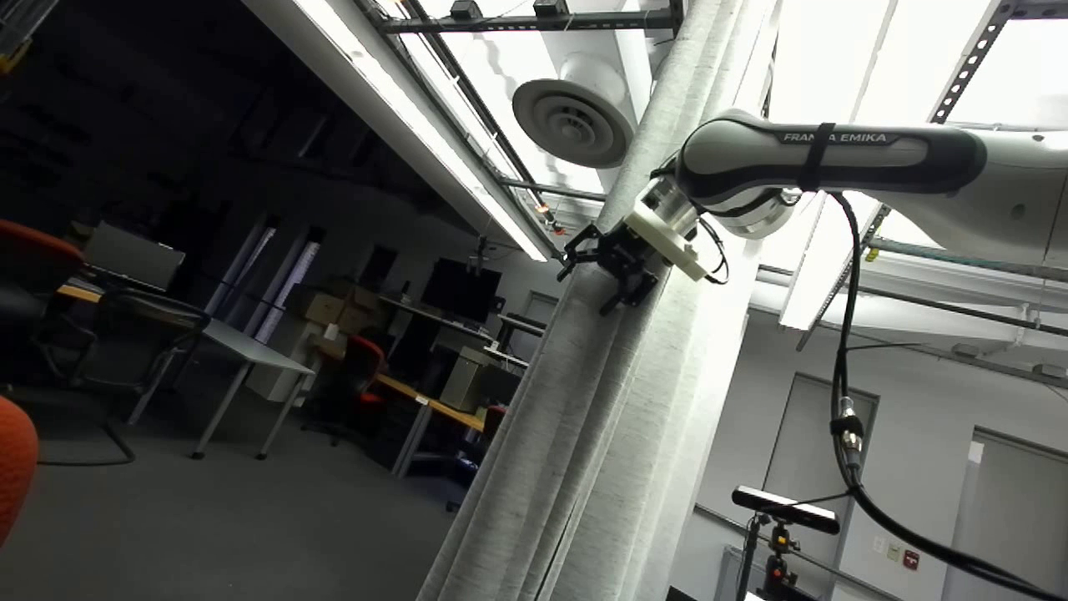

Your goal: Slide the curtain to the left

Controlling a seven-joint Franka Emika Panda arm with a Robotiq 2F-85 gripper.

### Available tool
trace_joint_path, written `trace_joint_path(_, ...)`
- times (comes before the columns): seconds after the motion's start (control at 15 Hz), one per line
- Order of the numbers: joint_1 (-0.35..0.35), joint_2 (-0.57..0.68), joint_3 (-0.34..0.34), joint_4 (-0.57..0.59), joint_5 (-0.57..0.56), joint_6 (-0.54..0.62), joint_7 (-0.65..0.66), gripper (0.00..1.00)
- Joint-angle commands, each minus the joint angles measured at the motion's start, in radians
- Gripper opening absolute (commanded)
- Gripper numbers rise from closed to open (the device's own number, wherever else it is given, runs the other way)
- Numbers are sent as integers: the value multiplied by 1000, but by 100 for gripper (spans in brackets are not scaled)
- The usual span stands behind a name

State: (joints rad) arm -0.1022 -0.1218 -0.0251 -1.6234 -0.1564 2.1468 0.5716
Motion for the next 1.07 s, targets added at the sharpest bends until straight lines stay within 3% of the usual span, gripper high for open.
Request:
trace_joint_path(0.0, -16, 32, -22, 58, -20, -8, -14, 100)
trace_joint_path(1.0, -66, 35, -93, 3, -50, -43, -2, 100)
